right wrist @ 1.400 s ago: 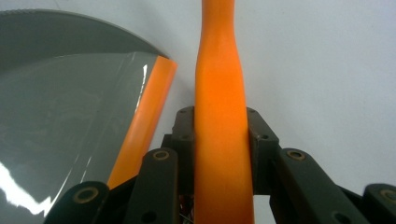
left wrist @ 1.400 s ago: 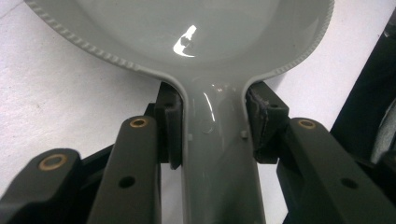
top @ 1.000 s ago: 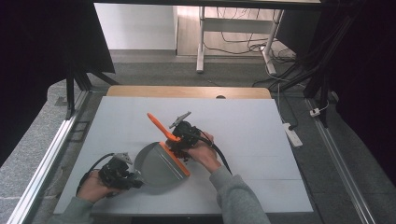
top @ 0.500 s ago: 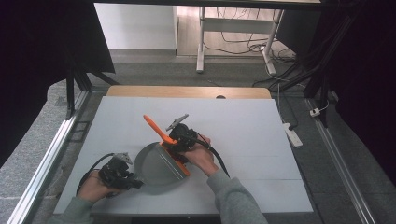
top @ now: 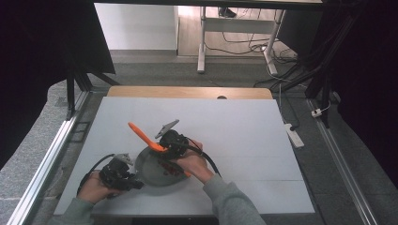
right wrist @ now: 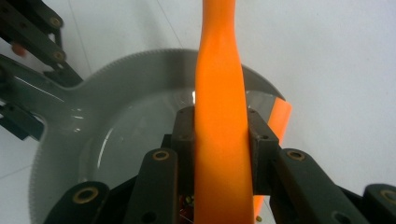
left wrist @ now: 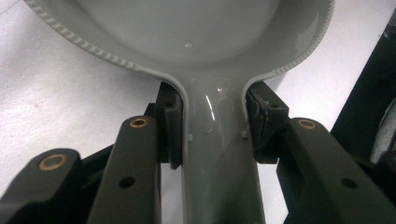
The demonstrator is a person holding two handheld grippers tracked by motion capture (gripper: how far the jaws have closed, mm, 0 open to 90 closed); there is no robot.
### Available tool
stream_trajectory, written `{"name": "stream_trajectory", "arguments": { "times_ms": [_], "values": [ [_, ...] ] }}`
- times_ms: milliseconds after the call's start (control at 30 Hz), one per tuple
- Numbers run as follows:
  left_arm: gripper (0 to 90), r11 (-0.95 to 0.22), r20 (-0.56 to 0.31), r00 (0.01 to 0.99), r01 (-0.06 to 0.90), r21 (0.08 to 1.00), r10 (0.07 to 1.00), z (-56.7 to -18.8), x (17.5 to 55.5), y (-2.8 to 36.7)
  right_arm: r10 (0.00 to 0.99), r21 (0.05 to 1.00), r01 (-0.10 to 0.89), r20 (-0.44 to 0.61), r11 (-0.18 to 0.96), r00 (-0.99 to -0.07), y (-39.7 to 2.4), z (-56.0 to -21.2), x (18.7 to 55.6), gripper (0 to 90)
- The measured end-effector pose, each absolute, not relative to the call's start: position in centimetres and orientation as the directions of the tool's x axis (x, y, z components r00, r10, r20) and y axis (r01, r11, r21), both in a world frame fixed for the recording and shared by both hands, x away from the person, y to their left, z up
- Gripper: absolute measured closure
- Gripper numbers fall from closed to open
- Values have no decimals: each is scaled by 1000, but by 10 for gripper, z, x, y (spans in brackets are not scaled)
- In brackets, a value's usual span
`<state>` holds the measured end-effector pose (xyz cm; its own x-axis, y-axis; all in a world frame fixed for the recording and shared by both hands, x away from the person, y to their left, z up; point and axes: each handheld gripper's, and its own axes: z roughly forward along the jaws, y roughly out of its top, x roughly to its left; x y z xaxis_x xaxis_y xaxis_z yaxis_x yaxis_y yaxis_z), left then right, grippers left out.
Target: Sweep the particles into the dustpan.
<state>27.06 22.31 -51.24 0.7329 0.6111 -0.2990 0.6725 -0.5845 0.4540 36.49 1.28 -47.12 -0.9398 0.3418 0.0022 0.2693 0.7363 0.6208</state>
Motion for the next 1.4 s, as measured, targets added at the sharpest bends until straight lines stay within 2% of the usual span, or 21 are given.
{"name": "stream_trajectory", "arguments": {
  "times_ms": [867,1400],
  "values": [
    [617,-580,-300,730,675,455,614,-513,270,223,468,677,331,-21,657,-884,-21,-453,384,710],
    [617,-580,-301,729,676,454,615,-513,270,223,607,623,441,-69,646,-792,-52,-475,414,710]
  ]
}}
